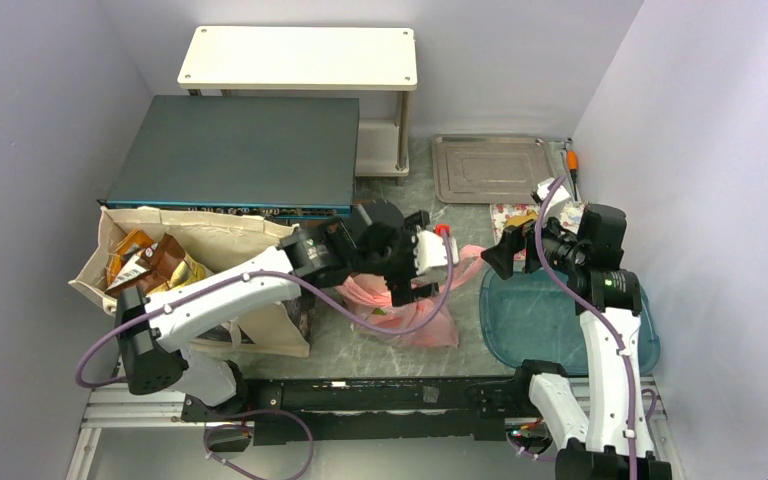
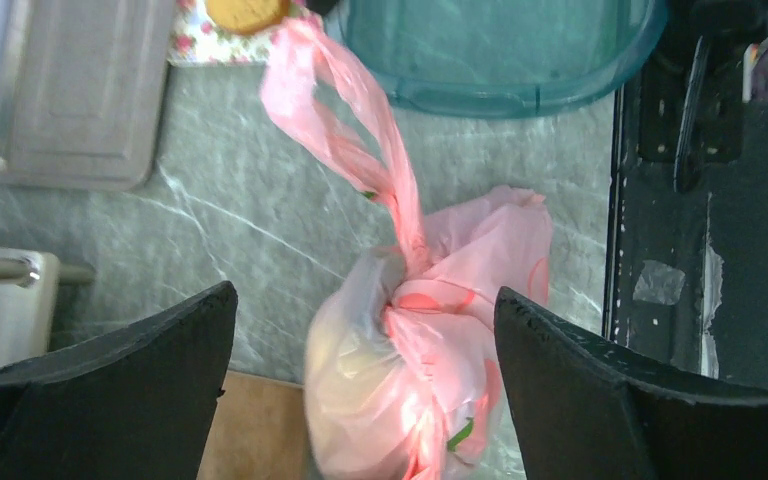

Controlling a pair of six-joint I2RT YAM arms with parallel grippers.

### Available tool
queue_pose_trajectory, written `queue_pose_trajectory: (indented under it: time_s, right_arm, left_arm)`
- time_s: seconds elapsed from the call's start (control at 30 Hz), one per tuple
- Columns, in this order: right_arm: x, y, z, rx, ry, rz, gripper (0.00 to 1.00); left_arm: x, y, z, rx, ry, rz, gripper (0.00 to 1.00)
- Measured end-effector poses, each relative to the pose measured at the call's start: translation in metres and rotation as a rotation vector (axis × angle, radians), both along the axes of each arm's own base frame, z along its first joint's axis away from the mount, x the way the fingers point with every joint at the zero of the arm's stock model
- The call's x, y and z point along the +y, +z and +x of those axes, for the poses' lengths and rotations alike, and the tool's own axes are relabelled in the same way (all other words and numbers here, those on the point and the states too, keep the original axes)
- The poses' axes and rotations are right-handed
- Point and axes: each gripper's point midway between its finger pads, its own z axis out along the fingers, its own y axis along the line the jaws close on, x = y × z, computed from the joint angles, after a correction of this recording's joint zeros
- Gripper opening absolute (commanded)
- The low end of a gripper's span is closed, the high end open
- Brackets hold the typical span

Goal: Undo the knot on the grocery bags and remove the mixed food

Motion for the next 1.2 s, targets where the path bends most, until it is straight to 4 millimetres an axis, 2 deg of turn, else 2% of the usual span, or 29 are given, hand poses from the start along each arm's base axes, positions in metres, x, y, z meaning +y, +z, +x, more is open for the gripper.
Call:
queue_pose_trajectory:
  time_s: [0.1,0.2,0.4,0.6,0.67,0.73,0.83,0.93,1.0,1.1,1.2]
  right_arm:
    - [0.002,0.0,-0.002,0.014,0.023,-0.002,1.0]
    - [0.003,0.004,-0.007,0.012,0.048,-0.016,1.0]
    - [0.008,0.017,-0.022,-0.024,0.124,-0.059,1.0]
    - [0.015,0.004,-0.034,0.042,0.194,-0.071,1.0]
    - [0.017,0.001,-0.03,0.067,0.216,-0.086,1.0]
    - [0.022,-0.003,-0.022,0.098,0.262,-0.112,1.0]
    - [0.039,-0.018,-0.014,0.137,0.375,-0.16,1.0]
    - [0.057,-0.035,-0.017,0.17,0.485,-0.218,1.0]
    - [0.068,-0.041,-0.021,0.161,0.548,-0.263,1.0]
    - [0.086,-0.043,-0.025,0.151,0.624,-0.304,1.0]
    - [0.103,-0.039,-0.015,0.139,0.656,-0.311,0.98]
  left_arm:
    - [0.004,0.037,0.003,-0.012,-0.042,-0.045,0.99]
    - [0.018,0.061,-0.01,-0.045,-0.117,-0.06,0.99]
    - [0.068,0.095,-0.043,-0.164,-0.234,-0.044,1.0]
    - [0.111,0.111,-0.067,-0.275,-0.31,-0.045,0.99]
    - [0.119,0.105,-0.073,-0.303,-0.34,-0.029,0.99]
    - [0.123,0.087,-0.08,-0.32,-0.38,0.003,0.99]
    - [0.127,0.04,-0.093,-0.302,-0.448,0.078,0.98]
    - [0.123,-0.001,-0.097,-0.252,-0.472,0.136,0.91]
    - [0.116,-0.012,-0.097,-0.236,-0.471,0.145,0.89]
    - [0.103,-0.012,-0.1,-0.253,-0.473,0.099,0.91]
    - [0.1,-0.013,-0.107,-0.298,-0.488,0.048,0.91]
